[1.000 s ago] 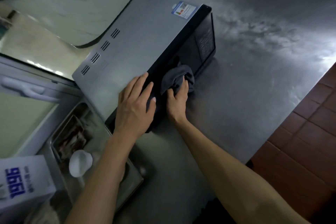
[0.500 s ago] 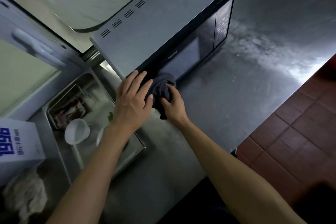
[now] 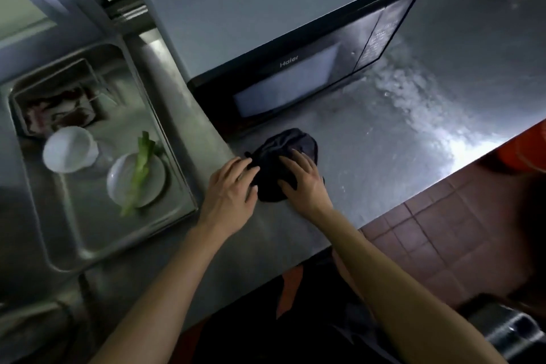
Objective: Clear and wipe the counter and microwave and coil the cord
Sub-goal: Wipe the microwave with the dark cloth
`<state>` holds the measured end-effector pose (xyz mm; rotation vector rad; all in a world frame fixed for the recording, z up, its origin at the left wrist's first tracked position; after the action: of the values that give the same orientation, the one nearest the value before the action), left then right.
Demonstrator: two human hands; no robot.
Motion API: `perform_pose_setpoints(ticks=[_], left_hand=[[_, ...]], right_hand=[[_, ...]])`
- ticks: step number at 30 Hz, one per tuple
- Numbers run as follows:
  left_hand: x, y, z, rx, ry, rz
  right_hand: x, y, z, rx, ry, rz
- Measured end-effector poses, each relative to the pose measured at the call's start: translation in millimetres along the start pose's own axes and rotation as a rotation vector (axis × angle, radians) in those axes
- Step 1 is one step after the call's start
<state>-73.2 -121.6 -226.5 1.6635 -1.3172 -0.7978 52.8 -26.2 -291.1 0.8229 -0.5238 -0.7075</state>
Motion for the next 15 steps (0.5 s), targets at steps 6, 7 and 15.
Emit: perform_pose_setpoints(ticks=[6,7,15], left_hand=[[-6.0,-47.1,-4.7,-0.004,0.122,0.115],[-7.7,-54.4,-8.2,-0.003,0.124,0.13],[-13.2,-95.1,-1.0,0.041,0.311,0.152]], right_hand=[[-2.3,4.1,-15.8,0.139,0.166,0.053],[-4.6,2.3,-16.6,0.171,0.206,0.074],[-27.6,-15.5,-22.2,0.345,0.41,0.204]])
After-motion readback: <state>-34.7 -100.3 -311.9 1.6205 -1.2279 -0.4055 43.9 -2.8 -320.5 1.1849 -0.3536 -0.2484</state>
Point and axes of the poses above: each hand's wrist, its own x-axis away from the middle knuckle, its own y-axis out of the back of the hand, z = x × y, the point moved 10 cm from there along -x, towards the middle knuckle, and after that the axes turned 7 degrees about x, right-handed, at the moved point
